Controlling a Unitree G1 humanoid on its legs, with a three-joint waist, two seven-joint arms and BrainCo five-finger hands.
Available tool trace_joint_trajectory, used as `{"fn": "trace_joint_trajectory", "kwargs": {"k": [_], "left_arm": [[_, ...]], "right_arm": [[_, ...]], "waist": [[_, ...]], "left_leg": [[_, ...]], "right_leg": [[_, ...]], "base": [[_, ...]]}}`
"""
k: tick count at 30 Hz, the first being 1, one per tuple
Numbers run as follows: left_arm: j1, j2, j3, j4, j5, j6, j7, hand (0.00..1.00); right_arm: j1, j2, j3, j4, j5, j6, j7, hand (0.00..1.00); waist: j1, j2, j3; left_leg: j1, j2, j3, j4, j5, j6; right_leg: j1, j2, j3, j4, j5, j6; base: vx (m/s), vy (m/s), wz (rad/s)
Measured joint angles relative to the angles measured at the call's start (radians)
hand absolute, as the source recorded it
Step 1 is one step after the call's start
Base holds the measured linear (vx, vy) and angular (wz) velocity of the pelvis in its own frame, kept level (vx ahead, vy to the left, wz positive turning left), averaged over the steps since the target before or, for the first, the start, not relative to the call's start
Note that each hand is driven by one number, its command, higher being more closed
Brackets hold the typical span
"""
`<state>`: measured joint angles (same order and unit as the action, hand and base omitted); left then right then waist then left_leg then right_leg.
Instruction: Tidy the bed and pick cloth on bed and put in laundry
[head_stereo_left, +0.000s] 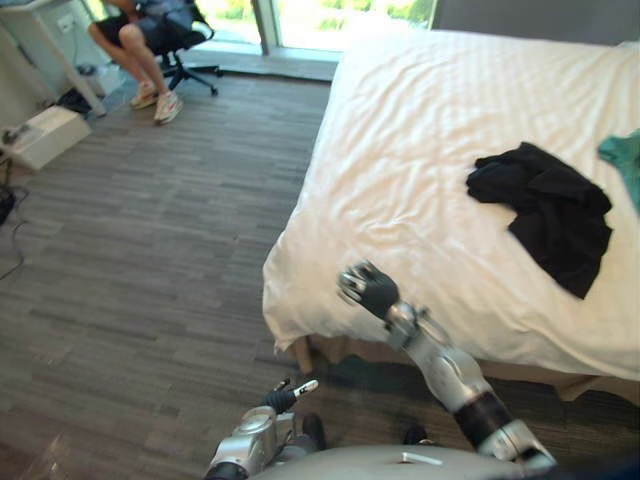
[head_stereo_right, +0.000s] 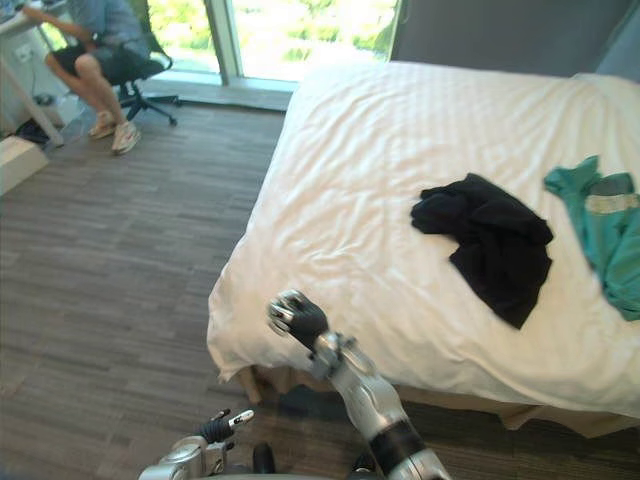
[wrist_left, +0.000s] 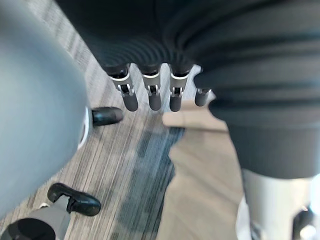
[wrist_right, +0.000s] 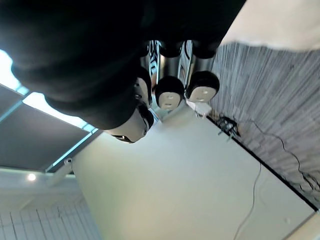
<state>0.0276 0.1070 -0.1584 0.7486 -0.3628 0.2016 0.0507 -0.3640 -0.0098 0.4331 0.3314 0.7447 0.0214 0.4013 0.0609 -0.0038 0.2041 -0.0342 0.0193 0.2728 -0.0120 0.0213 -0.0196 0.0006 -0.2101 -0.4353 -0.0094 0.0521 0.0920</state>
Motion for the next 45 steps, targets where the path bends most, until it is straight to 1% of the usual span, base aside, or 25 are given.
{"fn": "trace_joint_trajectory", "kwargs": {"k": [1,3,4,6,7,10,12,13,15,18,20,22,23,24,25,27,28,31,33,36,37,40,41,44,45], "left_arm": [[-0.028,-0.003,0.0,0.011,-0.001,-0.009,0.0,0.0],[-0.132,-0.015,0.0,0.032,-0.02,-0.041,0.0,0.0],[-0.18,-0.016,0.001,0.032,-0.021,-0.076,0.0,0.0],[-0.245,-0.016,0.003,0.034,-0.046,-0.117,0.0,0.0],[-0.289,-0.021,0.002,0.06,-0.061,-0.15,0.0,0.0],[-0.374,-0.032,0.002,0.103,-0.088,-0.187,0.0,0.0],[-0.429,-0.057,0.002,0.122,-0.099,-0.209,0.0,0.0],[-0.483,-0.083,0.009,0.145,-0.107,-0.223,0.002,0.0],[-0.52,-0.119,0.05,0.142,-0.128,-0.24,0.014,0.0],[-0.567,-0.18,0.134,0.14,-0.129,-0.253,0.042,0.0],[-0.583,-0.211,0.176,0.138,-0.129,-0.257,0.048,0.0],[-0.613,-0.236,0.221,0.132,-0.155,-0.257,0.088,0.0],[-0.62,-0.242,0.234,0.128,-0.164,-0.257,0.095,0.0],[-0.626,-0.242,0.249,0.105,-0.171,-0.256,0.113,0.0],[-0.627,-0.241,0.26,0.094,-0.174,-0.257,0.122,0.0],[-0.65,-0.234,0.3,0.087,-0.186,-0.255,0.146,0.0],[-0.666,-0.23,0.327,0.074,-0.2,-0.247,0.155,0.0],[-0.684,-0.193,0.363,0.047,-0.216,-0.213,0.158,0.0],[-0.69,-0.176,0.365,0.038,-0.216,-0.196,0.158,0.0],[-0.676,-0.151,0.362,0.016,-0.197,-0.177,0.154,0.0],[-0.653,-0.138,0.354,0.013,-0.176,-0.16,0.152,0.0],[-0.593,-0.13,0.333,0.01,-0.155,-0.135,0.153,0.0],[-0.542,-0.124,0.317,0.011,-0.156,-0.124,0.155,0.0],[-0.461,-0.12,0.309,0.014,-0.154,-0.115,0.15,0.0],[-0.421,-0.114,0.3,0.024,-0.131,-0.107,0.145,0.0]], "right_arm": [[-0.065,0.015,0.001,0.014,0.0,-0.004,-0.016,1.0],[-0.301,0.05,-0.022,0.09,0.0,-0.017,-0.063,1.0],[-0.413,0.063,-0.046,0.135,0.001,-0.025,-0.078,1.0],[-0.522,0.062,-0.098,0.168,0.018,-0.031,-0.098,1.0],[-0.554,0.053,-0.139,0.18,0.045,-0.042,-0.116,1.0],[-0.587,0.025,-0.173,0.202,0.083,-0.063,-0.155,1.0],[-0.588,0.02,-0.195,0.211,0.102,-0.086,-0.189,1.0],[-0.588,0.012,-0.199,0.213,0.106,-0.113,-0.219,1.0],[-0.588,0.014,-0.203,0.213,0.106,-0.157,-0.248,1.0],[-0.6,0.044,-0.206,0.19,0.11,-0.23,-0.252,1.0],[-0.599,0.069,-0.211,0.19,0.12,-0.268,-0.254,1.0],[-0.584,0.088,-0.226,0.155,0.182,-0.309,-0.249,1.0],[-0.575,0.088,-0.235,0.141,0.198,-0.321,-0.249,1.0],[-0.565,0.09,-0.253,0.116,0.24,-0.335,-0.241,1.0],[-0.558,0.091,-0.27,0.104,0.263,-0.34,-0.236,1.0],[-0.525,0.089,-0.351,0.06,0.336,-0.368,-0.203,1.0],[-0.505,0.085,-0.392,0.037,0.363,-0.374,-0.178,1.0],[-0.45,0.078,-0.463,-0.015,0.403,-0.377,-0.116,1.0],[-0.416,0.075,-0.496,-0.041,0.434,-0.376,-0.077,1.0],[-0.319,0.063,-0.568,-0.08,0.47,-0.36,-0.004,1.0],[-0.247,0.053,-0.593,-0.08,0.471,-0.351,0.025,1.0],[-0.101,0.039,-0.615,-0.071,0.471,-0.329,0.06,1.0],[-0.016,0.04,-0.644,-0.025,0.478,-0.318,0.065,1.0],[0.146,0.04,-0.719,0.117,0.476,-0.283,0.055,1.0],[0.216,0.041,-0.742,0.164,0.446,-0.263,0.054,1.0]], "waist": [[0.003,0.008,0.03],[0.015,0.031,0.147],[0.02,0.044,0.204],[0.033,0.057,0.27],[0.044,0.061,0.278],[0.049,0.072,0.291],[0.054,0.082,0.296],[0.064,0.098,0.304],[0.065,0.112,0.31],[0.053,0.125,0.317],[0.048,0.125,0.317],[0.028,0.125,0.317],[0.024,0.125,0.317],[0.003,0.124,0.317],[-0.005,0.124,0.317],[-0.028,0.12,0.318],[-0.043,0.113,0.319],[-0.056,0.08,0.32],[-0.064,0.069,0.321],[-0.074,0.044,0.322],[-0.075,0.024,0.323],[-0.074,0.008,0.319],[-0.073,-0.002,0.315],[-0.074,-0.003,0.314],[-0.073,-0.004,0.314]], "left_leg": [[-0.028,0.003,-0.005,0.017,-0.002,0.0],[-0.122,0.006,-0.01,0.06,0.003,0.0],[-0.172,0.005,-0.013,0.073,0.014,0.005],[-0.232,0.003,-0.015,0.092,0.025,0.01],[-0.302,0.002,-0.019,0.121,0.023,0.014],[-0.399,0.004,-0.028,0.185,0.022,0.033],[-0.468,0.005,-0.038,0.244,0.022,0.034],[-0.526,0.012,-0.041,0.297,0.011,0.039],[-0.572,0.017,-0.037,0.328,-0.022,0.046],[-0.637,0.028,-0.019,0.367,-0.037,0.04],[-0.659,0.042,0.001,0.387,-0.048,0.04],[-0.69,0.066,0.026,0.402,-0.053,0.042],[-0.693,0.071,0.033,0.403,-0.053,0.042],[-0.698,0.081,0.049,0.405,-0.054,0.043],[-0.7,0.084,0.052,0.407,-0.054,0.043],[-0.701,0.095,0.064,0.416,-0.055,0.044],[-0.701,0.103,0.071,0.421,-0.057,0.044],[-0.703,0.132,0.095,0.441,-0.075,0.042],[-0.703,0.141,0.102,0.452,-0.084,0.042],[-0.695,0.168,0.105,0.486,-0.113,0.041],[-0.663,0.175,0.112,0.495,-0.129,0.039],[-0.593,0.187,0.129,0.506,-0.157,0.04],[-0.538,0.19,0.15,0.501,-0.175,0.033],[-0.445,0.187,0.176,0.475,-0.195,0.02],[-0.389,0.183,0.189,0.449,-0.197,0.017]], "right_leg": [[-0.027,-0.005,0.001,0.016,-0.001,-0.002],[-0.12,-0.022,0.007,0.069,0.002,-0.008],[-0.168,-0.03,0.007,0.09,0.005,-0.009],[-0.224,-0.038,0.006,0.11,0.019,-0.019],[-0.287,-0.045,0.006,0.129,0.022,-0.021],[-0.369,-0.059,0.006,0.173,0.019,-0.026],[-0.429,-0.071,0.011,0.209,0.014,-0.033],[-0.488,-0.08,0.032,0.258,0.004,-0.042],[-0.56,-0.09,0.06,0.324,-0.03,-0.039],[-0.659,-0.101,0.092,0.408,-0.057,-0.05],[-0.7,-0.096,0.117,0.432,-0.064,-0.057],[-0.739,-0.083,0.133,0.429,-0.066,-0.061],[-0.746,-0.078,0.14,0.427,-0.065,-0.062],[-0.755,-0.073,0.148,0.426,-0.063,-0.061],[-0.758,-0.071,0.149,0.426,-0.062,-0.06],[-0.76,-0.067,0.15,0.425,-0.061,-0.061],[-0.76,-0.061,0.152,0.42,-0.059,-0.062],[-0.761,-0.032,0.173,0.39,-0.038,-0.069],[-0.758,-0.027,0.174,0.382,-0.034,-0.068],[-0.726,-0.001,0.175,0.357,-0.023,-0.07],[-0.696,0.003,0.177,0.354,-0.016,-0.071],[-0.627,0.014,0.189,0.342,-0.018,-0.073],[-0.584,0.02,0.206,0.33,-0.02,-0.071],[-0.51,0.024,0.225,0.314,-0.034,-0.062],[-0.466,0.026,0.229,0.3,-0.039,-0.06]], "base": [[-0.22,0.03,0.13],[-0.25,0.05,0.1],[-0.19,0.058,0.14],[-0.11,0.048,0.15],[-0.06,0.037,0.15],[0.0,0.023,0.14],[-0.01,0.018,0.03],[-0.04,0.016,-0.13],[-0.04,0.014,-0.14],[-0.07,-0.021,-0.11],[-0.09,-0.044,-0.31],[-0.09,-0.037,-0.38],[-0.06,-0.025,-0.26],[-0.05,-0.028,-0.19],[-0.04,-0.036,-0.19],[-0.01,-0.023,-0.18],[0.01,-0.015,-0.19],[0.02,-0.018,-0.36],[0.04,-0.004,-0.22],[0.07,0.001,-0.22],[0.09,0.007,-0.18],[0.13,0.02,-0.27],[0.1,0.026,-0.35],[0.13,0.022,-0.29],[0.15,0.004,-0.23]]}}
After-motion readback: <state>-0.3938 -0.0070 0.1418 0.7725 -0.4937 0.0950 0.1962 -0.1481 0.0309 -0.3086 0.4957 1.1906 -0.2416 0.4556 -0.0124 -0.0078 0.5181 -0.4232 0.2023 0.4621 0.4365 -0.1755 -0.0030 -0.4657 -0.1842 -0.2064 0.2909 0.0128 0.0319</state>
